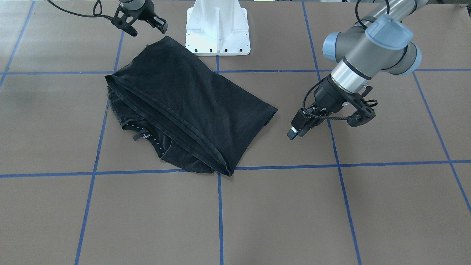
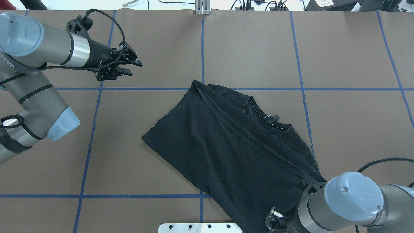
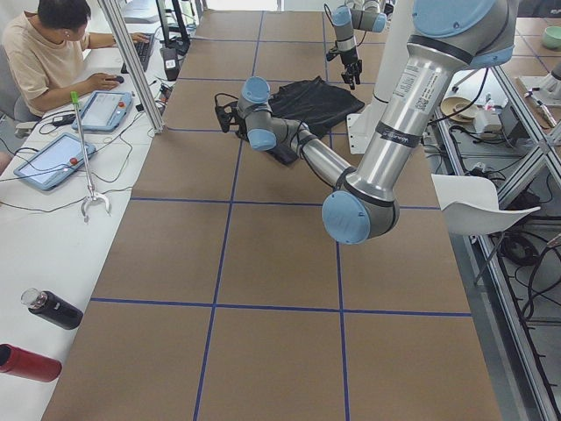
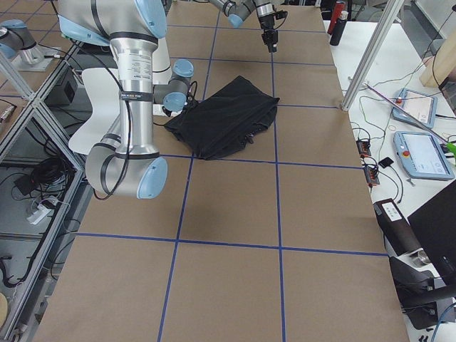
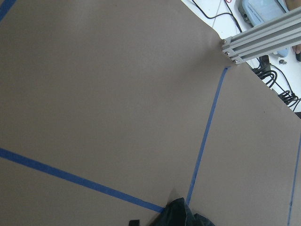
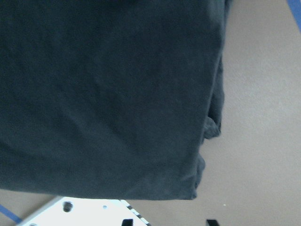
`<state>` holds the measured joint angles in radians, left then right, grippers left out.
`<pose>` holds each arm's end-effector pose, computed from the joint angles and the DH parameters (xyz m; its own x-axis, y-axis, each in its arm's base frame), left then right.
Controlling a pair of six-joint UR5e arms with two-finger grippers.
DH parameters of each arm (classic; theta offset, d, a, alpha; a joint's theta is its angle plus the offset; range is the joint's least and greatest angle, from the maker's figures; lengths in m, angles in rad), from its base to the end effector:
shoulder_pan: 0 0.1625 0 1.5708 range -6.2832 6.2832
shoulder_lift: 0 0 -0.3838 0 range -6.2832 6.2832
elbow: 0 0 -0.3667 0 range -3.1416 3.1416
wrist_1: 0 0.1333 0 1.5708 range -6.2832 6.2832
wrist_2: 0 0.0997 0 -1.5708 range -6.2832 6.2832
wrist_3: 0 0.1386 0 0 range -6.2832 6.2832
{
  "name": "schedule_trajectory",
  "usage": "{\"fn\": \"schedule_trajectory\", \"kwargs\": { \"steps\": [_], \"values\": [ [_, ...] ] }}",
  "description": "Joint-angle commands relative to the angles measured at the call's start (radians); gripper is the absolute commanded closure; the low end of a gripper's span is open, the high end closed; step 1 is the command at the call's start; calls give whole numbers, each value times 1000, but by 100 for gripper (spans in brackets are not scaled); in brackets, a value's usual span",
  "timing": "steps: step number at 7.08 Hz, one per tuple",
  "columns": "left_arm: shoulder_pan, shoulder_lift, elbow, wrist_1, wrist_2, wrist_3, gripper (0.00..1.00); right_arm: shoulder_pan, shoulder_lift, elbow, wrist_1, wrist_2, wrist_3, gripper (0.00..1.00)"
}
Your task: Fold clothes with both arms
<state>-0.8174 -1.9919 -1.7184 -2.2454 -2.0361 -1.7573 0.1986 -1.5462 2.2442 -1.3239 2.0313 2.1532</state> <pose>0.3690 -0.4974 0.2607 0.1493 -0.4014 -0.9037 0.3957 0.8618 -0.3174 -0.4264 -0.1590 0.3024 0.5766 0.6187 0.5336 -0.1686 0.7292 -0.6632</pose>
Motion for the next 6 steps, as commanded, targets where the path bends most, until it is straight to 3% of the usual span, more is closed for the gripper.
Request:
{"fn": "schedule_trajectory", "kwargs": {
  "steps": [1,2,4,6],
  "values": [
    [163,44,-81,158,151,-47,38,236,78,-32,-1,52,-1,0],
    [225,47,-90,220,189,-72,36,352,118,-72,-1,50,-16,0],
    [291,100,-95,218,230,-116,34,490,226,-205,-1,46,-97,0],
    [343,102,-87,218,238,-140,35,499,258,-251,-3,41,-147,0]
  ]
}}
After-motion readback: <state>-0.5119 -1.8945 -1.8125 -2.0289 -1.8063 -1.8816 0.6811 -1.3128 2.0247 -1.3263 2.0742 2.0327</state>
